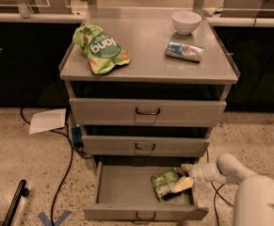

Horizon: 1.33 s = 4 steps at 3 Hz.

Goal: Pick green jalapeno chip bag from bottom drawer and place on counter

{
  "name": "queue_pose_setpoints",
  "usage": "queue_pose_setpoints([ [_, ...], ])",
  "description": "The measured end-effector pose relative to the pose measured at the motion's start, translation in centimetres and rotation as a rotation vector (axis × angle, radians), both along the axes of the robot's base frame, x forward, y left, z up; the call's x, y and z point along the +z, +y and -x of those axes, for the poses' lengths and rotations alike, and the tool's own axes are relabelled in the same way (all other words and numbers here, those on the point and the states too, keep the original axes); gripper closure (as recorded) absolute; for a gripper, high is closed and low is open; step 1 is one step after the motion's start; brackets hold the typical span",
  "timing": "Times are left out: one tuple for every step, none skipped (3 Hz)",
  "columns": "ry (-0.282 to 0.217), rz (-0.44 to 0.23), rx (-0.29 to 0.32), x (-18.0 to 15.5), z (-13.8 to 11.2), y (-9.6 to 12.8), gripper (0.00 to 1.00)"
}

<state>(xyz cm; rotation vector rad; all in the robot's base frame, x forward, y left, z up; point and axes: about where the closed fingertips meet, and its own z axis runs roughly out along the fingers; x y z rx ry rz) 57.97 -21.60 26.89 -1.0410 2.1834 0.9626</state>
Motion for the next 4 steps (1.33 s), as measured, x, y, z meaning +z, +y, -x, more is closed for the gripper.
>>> queue_pose_setpoints([
  [0.026,-0.002,0.07,-2.6,-0.8,2.8,0.0],
  [0.035,0.023,0.137,-4.4,-1.2,5.4,0.0],
  [0.032,0.074,0.164,-5.8,-1.0,6.6,0.0],
  [-0.001,0.175,0.168,-6.3,-0.5,6.5,0.0],
])
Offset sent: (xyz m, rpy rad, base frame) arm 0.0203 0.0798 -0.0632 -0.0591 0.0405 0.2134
